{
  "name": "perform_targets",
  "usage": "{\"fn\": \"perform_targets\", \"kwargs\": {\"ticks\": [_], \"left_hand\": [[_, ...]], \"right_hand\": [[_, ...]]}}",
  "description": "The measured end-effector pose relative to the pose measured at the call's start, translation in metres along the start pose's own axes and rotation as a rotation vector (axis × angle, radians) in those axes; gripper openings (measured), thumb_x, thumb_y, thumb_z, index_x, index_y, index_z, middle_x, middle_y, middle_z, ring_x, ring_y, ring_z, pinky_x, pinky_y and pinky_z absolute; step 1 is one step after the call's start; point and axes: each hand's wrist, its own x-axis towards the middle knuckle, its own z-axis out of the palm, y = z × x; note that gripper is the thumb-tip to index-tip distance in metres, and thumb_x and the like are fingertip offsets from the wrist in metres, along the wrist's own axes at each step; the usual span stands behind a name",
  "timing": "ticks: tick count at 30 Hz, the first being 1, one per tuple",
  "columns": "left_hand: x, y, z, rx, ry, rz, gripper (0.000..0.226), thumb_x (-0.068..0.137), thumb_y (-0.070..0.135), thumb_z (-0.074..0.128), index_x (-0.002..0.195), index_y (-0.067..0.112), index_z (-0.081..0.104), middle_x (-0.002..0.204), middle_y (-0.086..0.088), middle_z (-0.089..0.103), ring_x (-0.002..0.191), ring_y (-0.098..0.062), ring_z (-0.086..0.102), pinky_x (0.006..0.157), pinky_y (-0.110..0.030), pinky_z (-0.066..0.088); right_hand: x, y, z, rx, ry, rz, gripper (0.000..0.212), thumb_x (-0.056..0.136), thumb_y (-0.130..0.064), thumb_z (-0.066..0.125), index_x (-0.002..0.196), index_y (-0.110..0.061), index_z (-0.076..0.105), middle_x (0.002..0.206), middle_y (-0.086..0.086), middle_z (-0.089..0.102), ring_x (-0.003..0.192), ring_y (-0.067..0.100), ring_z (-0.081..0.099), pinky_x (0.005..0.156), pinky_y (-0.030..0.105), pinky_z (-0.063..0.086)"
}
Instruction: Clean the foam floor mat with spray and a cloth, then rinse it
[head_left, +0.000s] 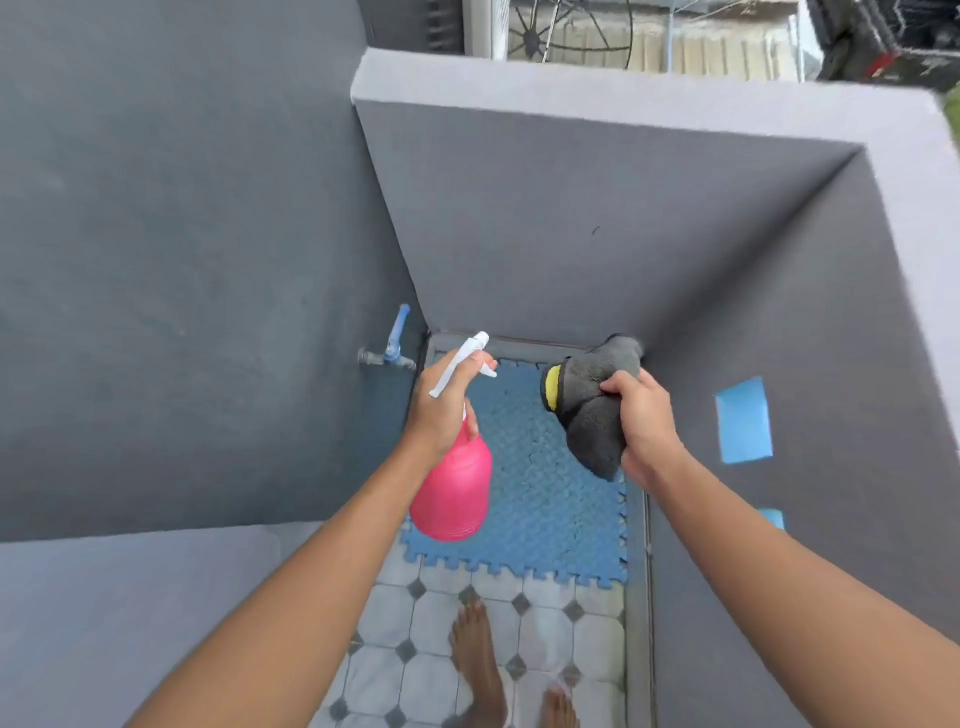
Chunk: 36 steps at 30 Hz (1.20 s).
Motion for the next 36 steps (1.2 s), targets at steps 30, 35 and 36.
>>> {"fn": "perform_targets", "kwargs": {"ticks": [30,35,36], "left_hand": [[0.058,-0.654,-0.05,0.495,0.179,-0.178,0.045,0.085,0.041,0.08,0.072,-0.001,0.072,0.052,-0.002,0.06,0.046,-0.014,0.058,0.058,-0.026,0.05],[0.052,-0.652,-0.053,0.487,0.039,-0.147,0.051,0.072,0.057,0.078,0.07,0.006,0.074,0.072,-0.007,0.073,0.067,-0.017,0.064,0.073,-0.034,0.047],[0.051,-0.651,-0.052,0.476,0.011,-0.141,0.056,0.068,0.061,0.076,0.071,0.006,0.073,0.073,-0.007,0.073,0.067,-0.015,0.063,0.072,-0.034,0.045]], "right_hand": [[0.309,0.433,-0.018,-0.306,-0.103,-0.17,0.02,0.081,-0.016,0.06,0.101,-0.013,0.059,0.094,0.007,0.058,0.084,0.026,0.058,0.072,0.037,0.046],[0.325,0.45,-0.044,-0.478,-0.069,-0.285,0.021,0.086,-0.023,0.06,0.107,-0.023,0.059,0.096,0.002,0.064,0.086,0.024,0.062,0.075,0.037,0.051],[0.328,0.453,-0.048,-0.498,-0.058,-0.289,0.021,0.087,-0.023,0.061,0.108,-0.023,0.058,0.093,0.0,0.063,0.086,0.023,0.062,0.076,0.037,0.051]]}}
